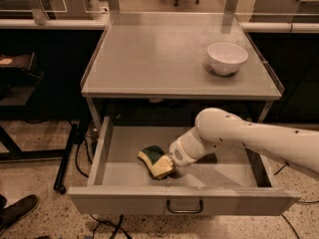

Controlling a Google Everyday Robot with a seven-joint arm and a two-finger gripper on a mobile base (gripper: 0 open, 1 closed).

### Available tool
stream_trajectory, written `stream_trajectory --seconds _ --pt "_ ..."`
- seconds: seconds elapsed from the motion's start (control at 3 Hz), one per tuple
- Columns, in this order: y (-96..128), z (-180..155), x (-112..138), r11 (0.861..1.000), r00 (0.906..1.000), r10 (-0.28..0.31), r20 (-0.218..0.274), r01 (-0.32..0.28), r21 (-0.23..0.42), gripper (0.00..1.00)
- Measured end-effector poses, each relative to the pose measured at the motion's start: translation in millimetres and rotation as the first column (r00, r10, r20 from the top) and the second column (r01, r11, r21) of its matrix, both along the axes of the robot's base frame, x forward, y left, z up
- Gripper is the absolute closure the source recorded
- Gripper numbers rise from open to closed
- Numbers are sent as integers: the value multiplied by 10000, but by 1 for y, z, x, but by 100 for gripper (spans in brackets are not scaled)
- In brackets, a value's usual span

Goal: Place sponge into top drawer

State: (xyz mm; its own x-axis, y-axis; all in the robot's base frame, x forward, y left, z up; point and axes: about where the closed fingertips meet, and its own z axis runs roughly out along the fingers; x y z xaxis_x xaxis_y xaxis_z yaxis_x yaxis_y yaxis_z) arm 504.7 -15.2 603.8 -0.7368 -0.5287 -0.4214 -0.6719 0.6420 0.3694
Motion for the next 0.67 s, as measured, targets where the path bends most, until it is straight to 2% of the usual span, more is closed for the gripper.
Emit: stream_trajectory --seconds 0.67 --pt "0 0 0 10000 10000 1 -1 -1 0 34"
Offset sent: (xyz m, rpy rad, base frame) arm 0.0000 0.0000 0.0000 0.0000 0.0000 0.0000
